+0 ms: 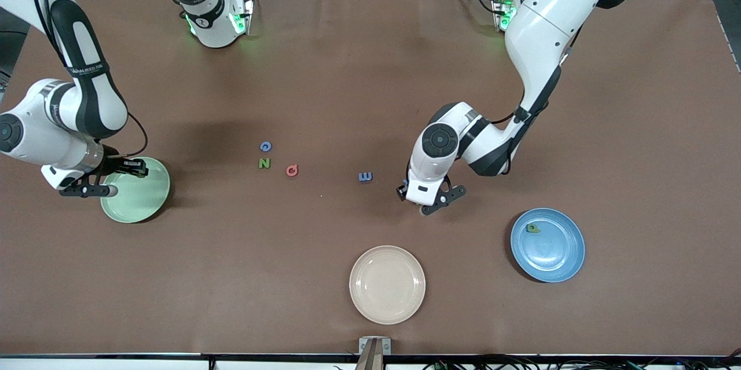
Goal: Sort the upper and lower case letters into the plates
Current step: 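Release the B onto the green plate while the left gripper reaches the u, then carry the green u to the blue plate with the left gripper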
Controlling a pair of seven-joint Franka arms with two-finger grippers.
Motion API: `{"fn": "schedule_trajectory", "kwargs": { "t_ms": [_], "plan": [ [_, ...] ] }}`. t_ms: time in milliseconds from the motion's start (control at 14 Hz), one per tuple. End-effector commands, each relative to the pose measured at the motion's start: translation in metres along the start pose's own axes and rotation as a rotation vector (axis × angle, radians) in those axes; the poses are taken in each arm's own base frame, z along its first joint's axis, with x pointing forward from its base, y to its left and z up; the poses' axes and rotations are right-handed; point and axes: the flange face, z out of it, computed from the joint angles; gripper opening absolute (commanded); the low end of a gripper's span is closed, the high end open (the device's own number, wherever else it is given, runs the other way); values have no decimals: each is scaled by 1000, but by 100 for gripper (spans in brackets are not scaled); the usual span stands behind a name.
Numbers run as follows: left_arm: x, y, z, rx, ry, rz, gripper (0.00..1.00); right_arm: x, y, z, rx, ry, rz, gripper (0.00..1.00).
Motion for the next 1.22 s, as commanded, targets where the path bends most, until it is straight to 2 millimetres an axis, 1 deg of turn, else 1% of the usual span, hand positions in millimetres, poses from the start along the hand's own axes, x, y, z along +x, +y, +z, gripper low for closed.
{"fn": "schedule_trajectory", "kwargs": {
  "t_ms": [0,72,215,358,430,501,573,644,716,788,859,931,1002,1074,1146],
  "plan": [
    [4,12,7,-8,11,-14,68,-6,9,20,-7,-4,-14,7],
    [8,10,10,-1,19,-21,65,-6,13,26,-16,1,-16,7],
    [5,9,15,14,32,-12,59,-3,16,33,-22,9,-15,8],
    [7,8,16,17,37,-10,54,-1,19,40,-22,4,-13,9],
    [8,7,16,17,37,-10,50,2,20,42,-22,6,-13,10],
    [7,8,16,17,36,-4,40,3,20,45,-22,4,-13,12],
    [8,7,16,17,37,-6,18,5,21,47,-24,8,-13,17],
    [15,5,13,14,40,-7,5,6,21,47,-24,8,-13,19],
    [19,4,10,11,44,-7,0,6,19,47,-24,8,-16,29],
    [29,0,6,17,58,-10,0,7,16,45,-25,10,-22,55],
    [43,-6,-4,21,83,-8,0,7,15,44,-24,5,-21,86],
    [58,-13,-16,24,106,1,0,8,13,36,-23,11,-22,100],
    [76,-24,-27,39,112,12,0,8,7,23,-22,13,-26,100],
    [91,-36,-35,62,111,37,0,9,-3,3,-19,8,-38,100],
    [111,-51,-43,82,107,71,0,14,-24,-12,-19,-3,-72,100]
  ]
}}
